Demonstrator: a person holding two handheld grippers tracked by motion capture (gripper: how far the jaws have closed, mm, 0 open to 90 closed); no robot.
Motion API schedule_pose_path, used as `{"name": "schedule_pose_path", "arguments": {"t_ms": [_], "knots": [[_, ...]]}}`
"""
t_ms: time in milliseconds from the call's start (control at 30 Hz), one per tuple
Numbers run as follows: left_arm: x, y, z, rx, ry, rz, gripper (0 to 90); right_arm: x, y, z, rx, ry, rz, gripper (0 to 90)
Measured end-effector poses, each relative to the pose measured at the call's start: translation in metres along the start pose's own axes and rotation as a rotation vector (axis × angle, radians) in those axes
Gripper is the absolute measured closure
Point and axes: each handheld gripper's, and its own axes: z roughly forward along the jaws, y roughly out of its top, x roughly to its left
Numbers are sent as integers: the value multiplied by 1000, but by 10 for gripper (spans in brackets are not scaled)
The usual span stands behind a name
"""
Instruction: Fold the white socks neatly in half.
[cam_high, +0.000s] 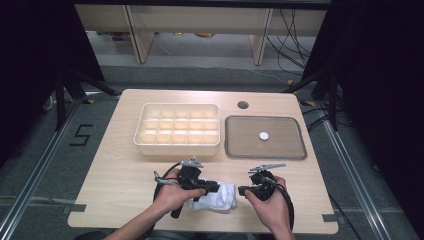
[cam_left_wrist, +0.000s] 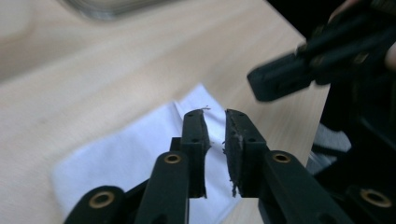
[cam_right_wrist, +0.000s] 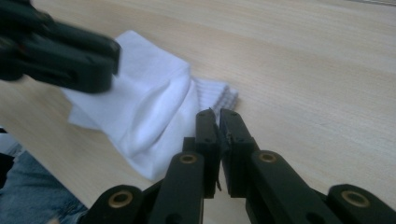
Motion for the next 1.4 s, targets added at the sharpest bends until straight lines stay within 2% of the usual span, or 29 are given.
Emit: {"name": "schedule_pose_path", "arguments": {"t_ms": [67, 100, 133, 167, 200, 233, 300, 333, 400, 433, 467, 533, 567, 600, 667, 700, 733, 767, 833, 867, 900, 967, 1000, 1033, 1100, 1167, 1300, 1333, 1400], "knots": [[-1, -5, 12, 29, -15, 3, 812, 4, -1, 0, 11, 16, -22, 866], [-2, -6, 15, 32, -13, 3, 812, 5, -1, 1, 10, 13, -29, 867], [-3, -6, 17, 52, 11, 1, 813, 7, -1, 2, 17, 33, -29, 867], [-2, -7, 20, 51, 9, 0, 812, 7, -1, 4, 23, 27, -31, 868], [-1, -9, 23, 36, 7, 5, 812, 9, -2, 6, 18, 66, -42, 869], [0, -9, 23, 59, 11, 15, 812, 10, -2, 8, 17, 64, -47, 871], [1, -11, 26, 40, 3, 0, 810, 12, -3, 14, 23, 63, -40, 872], [3, -12, 27, 49, 5, 2, 810, 12, -3, 17, 51, 68, -19, 872], [3, -14, 30, 23, -1, -13, 810, 11, -4, 20, 58, 68, -34, 873], [2, -15, 31, 7, -4, -13, 809, 12, -4, 21, 58, 63, -23, 873], [2, -13, 28, 60, 17, -3, 809, 11, -4, 22, 58, 56, -29, 873], [2, -13, 28, 53, 13, -4, 802, 11, -4, 23, 64, 53, -23, 872], [2, -13, 27, 18, -5, -5, 790, 11, -4, 23, 66, 49, -21, 872], [2, -13, 27, 18, -5, -5, 777, 11, -3, 23, 63, 46, -18, 872], [1, -10, 17, -14, -24, 0, 749, 11, -2, 20, 52, 62, -31, 874], [2, -6, -1, -55, -19, -2, 727, 13, -1, 17, 43, 60, -32, 876], [4, -5, -12, -72, -13, -4, 711, 14, 0, 15, 28, 55, -41, 880], [7, -5, -22, -90, 8, -12, 701, 17, 2, 12, 26, 70, -19, 885], [16, -8, -41, -112, 48, -40, 676, 18, 7, 10, 9, 74, -65, 897], [16, -8, -41, -112, 48, -40, 659, 18, 7, 10, 9, 74, -65, 897], [25, -14, -54, -114, 71, -80, 634, 25, 12, 12, -1, 83, -79, 900], [34, -22, -61, -105, 87, -137, 589, 32, 15, 17, 27, 96, -85, 900], [34, -22, -61, -105, 87, -137, 569, 32, 15, 17, 27, 96, -85, 900], [42, -30, -63, -99, 94, -190, 547, 41, 19, 26, 58, 123, -84, 900], [46, -35, -62, -79, 95, -219, 539, 47, 21, 36, 77, 120, -97, 900], [47, -37, -58, -66, 75, -252, 530, 50, 23, 44, 97, 111, -94, 900], [49, -37, -48, -46, 55, -281, 521, 49, 23, 55, 121, 114, -92, 900], [48, -36, -46, -39, 72, -282, 521, 48, 23, 56, 122, 112, -93, 900], [48, -35, -42, -24, 74, -290, 521, 47, 23, 59, 144, 110, -70, 900]]}}
